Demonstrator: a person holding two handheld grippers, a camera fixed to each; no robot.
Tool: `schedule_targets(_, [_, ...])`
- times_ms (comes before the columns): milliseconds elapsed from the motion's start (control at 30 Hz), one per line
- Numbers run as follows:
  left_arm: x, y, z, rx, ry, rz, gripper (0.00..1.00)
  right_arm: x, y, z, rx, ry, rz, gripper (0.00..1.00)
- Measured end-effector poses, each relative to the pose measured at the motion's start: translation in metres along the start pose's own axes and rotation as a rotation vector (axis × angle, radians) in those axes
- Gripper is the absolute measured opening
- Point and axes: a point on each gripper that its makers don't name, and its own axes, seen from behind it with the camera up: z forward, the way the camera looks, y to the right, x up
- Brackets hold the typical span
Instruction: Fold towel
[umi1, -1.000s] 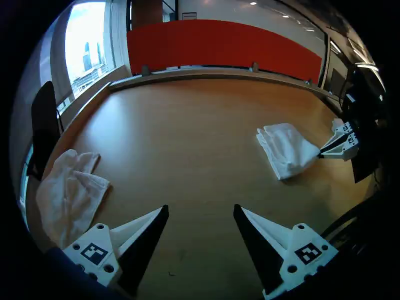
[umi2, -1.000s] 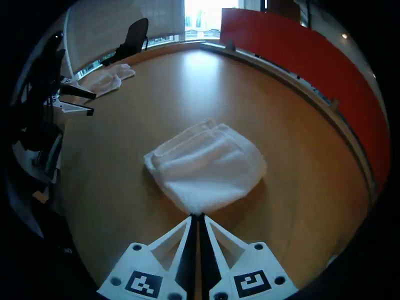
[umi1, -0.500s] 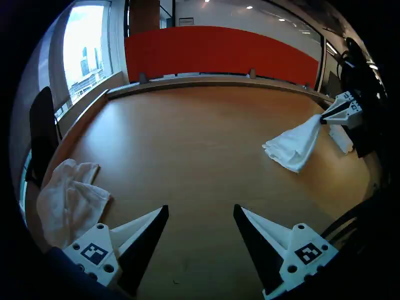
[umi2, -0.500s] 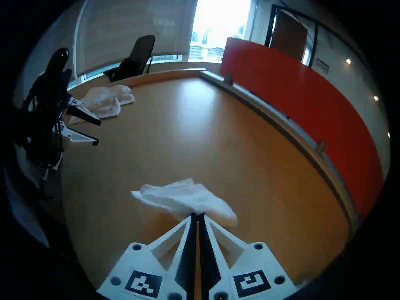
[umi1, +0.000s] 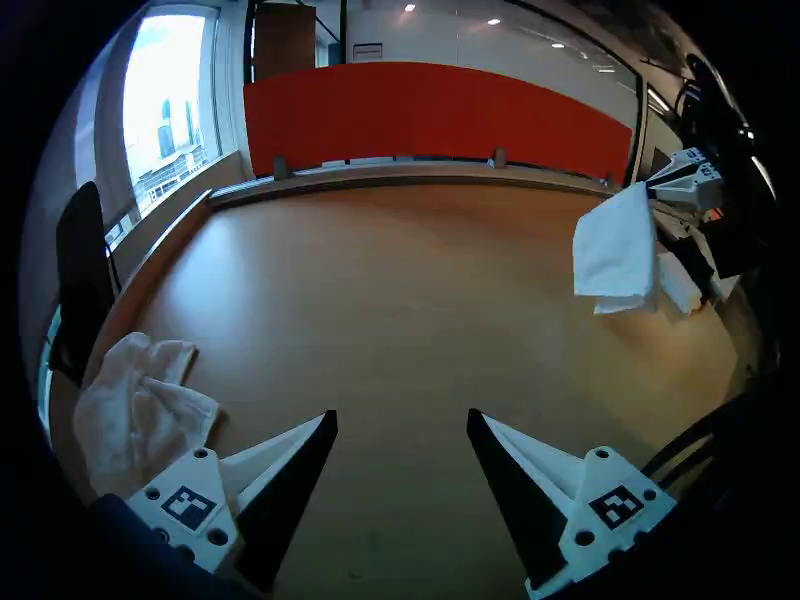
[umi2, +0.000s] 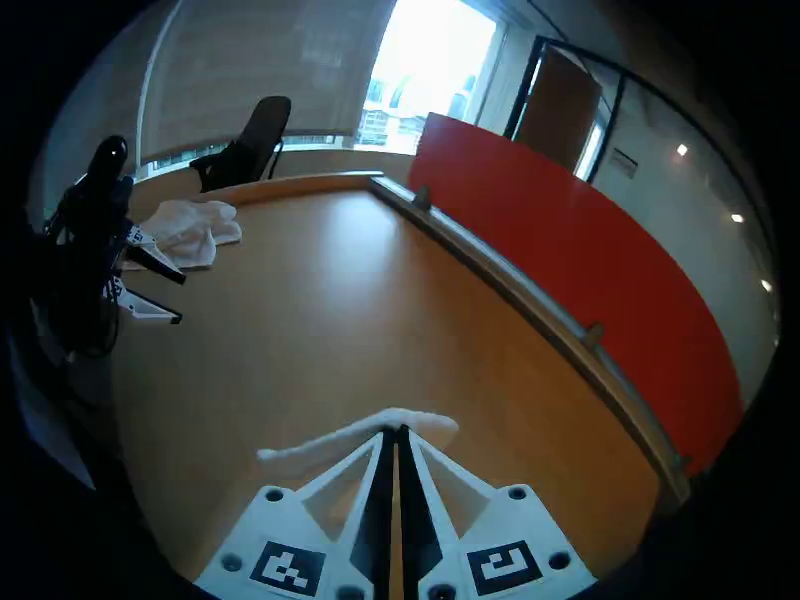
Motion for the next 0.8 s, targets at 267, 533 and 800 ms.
schedule_targets(267, [0.003,-0.001,0.000,-0.005,0.002,-0.004,0.96,-0.007,0.024,-0.014,-0.044,0.003,0.051,0.03])
schedule_targets(533, [0.003,0.002,0.001,-0.011,-0.004,0.008,0.96,-0.017,0.048,-0.026,-0.086,0.004,0.093,0.03])
schedule_targets(800, [0.005,0.006,0.001,-0.013,-0.008,0.017,0.97,-0.034,0.080,-0.039,-0.136,-0.013,0.138,0.02])
